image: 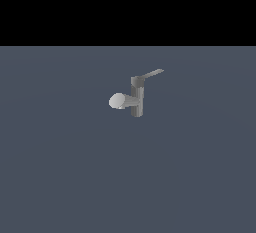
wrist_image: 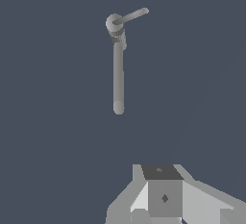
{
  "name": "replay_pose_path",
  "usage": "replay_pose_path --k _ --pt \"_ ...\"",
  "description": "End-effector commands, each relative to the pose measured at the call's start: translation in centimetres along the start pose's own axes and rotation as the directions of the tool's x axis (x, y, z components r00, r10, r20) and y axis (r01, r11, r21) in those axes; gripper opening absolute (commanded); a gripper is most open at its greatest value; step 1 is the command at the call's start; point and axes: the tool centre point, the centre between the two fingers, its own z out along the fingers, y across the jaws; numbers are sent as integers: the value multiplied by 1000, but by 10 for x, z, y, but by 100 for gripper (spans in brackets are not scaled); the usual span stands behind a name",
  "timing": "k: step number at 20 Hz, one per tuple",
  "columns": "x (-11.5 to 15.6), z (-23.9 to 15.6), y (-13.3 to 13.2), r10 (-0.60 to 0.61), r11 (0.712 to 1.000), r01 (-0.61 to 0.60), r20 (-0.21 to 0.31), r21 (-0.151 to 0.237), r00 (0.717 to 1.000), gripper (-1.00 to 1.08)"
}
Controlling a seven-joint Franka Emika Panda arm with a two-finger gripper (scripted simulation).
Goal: Turn on the faucet by rotating a designated handle.
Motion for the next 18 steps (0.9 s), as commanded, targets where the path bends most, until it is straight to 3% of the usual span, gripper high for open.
replay_pose_path --k 1,9,13,18 --pt "17 4 -2 64 998 -64 5 10 998 -100" --pt "79 27 -7 302 953 -303 24 32 953 -100" --pt "110 43 -7 418 907 -419 32 35 908 -100" --pt "148 67 -7 555 830 -556 39 31 831 -100"
